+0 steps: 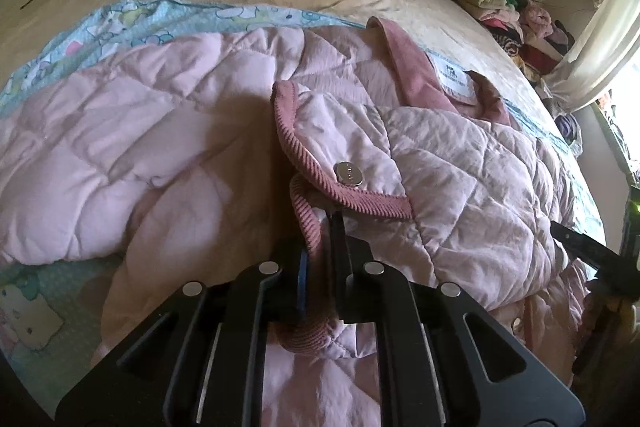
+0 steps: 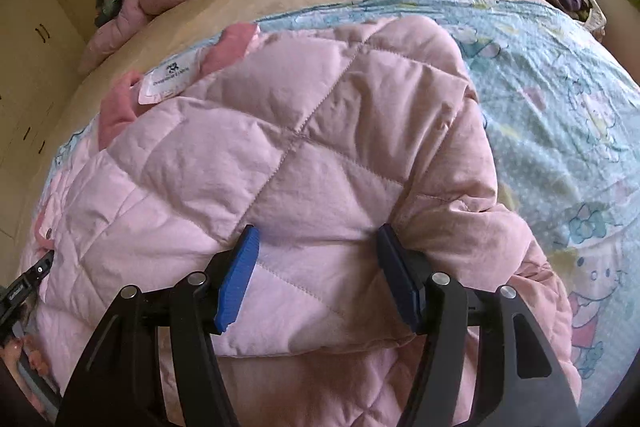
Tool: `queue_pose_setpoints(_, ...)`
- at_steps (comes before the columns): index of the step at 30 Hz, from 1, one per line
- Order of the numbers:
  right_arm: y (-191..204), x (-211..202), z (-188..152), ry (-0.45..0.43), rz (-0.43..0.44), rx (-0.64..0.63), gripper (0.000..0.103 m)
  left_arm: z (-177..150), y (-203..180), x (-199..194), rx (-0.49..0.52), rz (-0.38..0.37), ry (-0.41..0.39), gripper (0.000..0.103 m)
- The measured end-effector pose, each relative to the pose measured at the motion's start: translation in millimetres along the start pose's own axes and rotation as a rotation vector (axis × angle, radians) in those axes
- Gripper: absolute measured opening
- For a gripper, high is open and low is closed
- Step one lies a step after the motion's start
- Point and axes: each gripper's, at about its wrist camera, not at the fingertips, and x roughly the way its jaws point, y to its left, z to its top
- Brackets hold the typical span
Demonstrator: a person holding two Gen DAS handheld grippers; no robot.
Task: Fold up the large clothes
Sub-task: 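Grasp the folded sleeve cuff with the left tool, straighten it, release, then move the left tool to the other sleeve lying on the blanket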
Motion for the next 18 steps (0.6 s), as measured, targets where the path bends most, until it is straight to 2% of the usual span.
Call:
queue_pose_setpoints(3,0,-7,-1,0.009,0.005,0.044,0.061,-1,-4,-9,0.003,0.006,-0.007,0.006)
queue_pose_setpoints(4,-1,-14,-1,0.009,0.036,0.082,0.066,-1,-5,-13,0.007,0.01,-0.014,0.01)
queue_pose_setpoints(5,0,-22,-2,0.005,0.086,0.118,0.081,-1,-6,-16,0.009,0.007,-0.017,0.013)
queue_pose_setpoints(6,1,-28,-4,-0.004,0.119,0.143,0.085,-2,-6,-21,0.004,-0.004,-0.02,0.02)
queue_pose_setpoints(7,3,-37,-8,-0.02,0.149,0.165,0.091,-2,-6,-25,-0.002,-0.011,-0.022,0.031)
queue_pose_setpoints(8,8,-45,-10,-0.035,0.166,0.162,0.092,-3,-6,-31,-0.007,-0.01,-0.028,0.039)
queue_pose_setpoints(9,15,-53,-14,-0.051,0.174,0.138,0.092,-3,-6,-35,-0.01,-0.004,-0.033,0.055)
queue_pose_setpoints(10,19,-58,-15,-0.063,0.169,0.12,0.092,-3,-6,-40,-0.013,0.0,-0.041,0.064)
queue_pose_setpoints(11,25,-64,-18,-0.079,0.163,0.097,0.092,-3,-6,-48,-0.016,0.003,-0.054,0.065)
queue_pose_setpoints(12,29,-71,-19,-0.092,0.17,0.076,0.092,-2,-7,-52,-0.017,0.006,-0.058,0.072)
queue_pose_setpoints(13,33,-75,-20,-0.099,0.177,0.063,0.092,-2,-6,-57,-0.02,0.012,-0.064,0.088)
queue_pose_setpoints(14,36,-79,-21,-0.103,0.178,0.053,0.092,-2,-6,-62,-0.024,0.021,-0.07,0.095)
queue_pose_setpoints(18,49,-96,-23,-0.125,0.201,0.033,0.092,-1,1,-78,-0.064,0.028,-0.077,0.094)
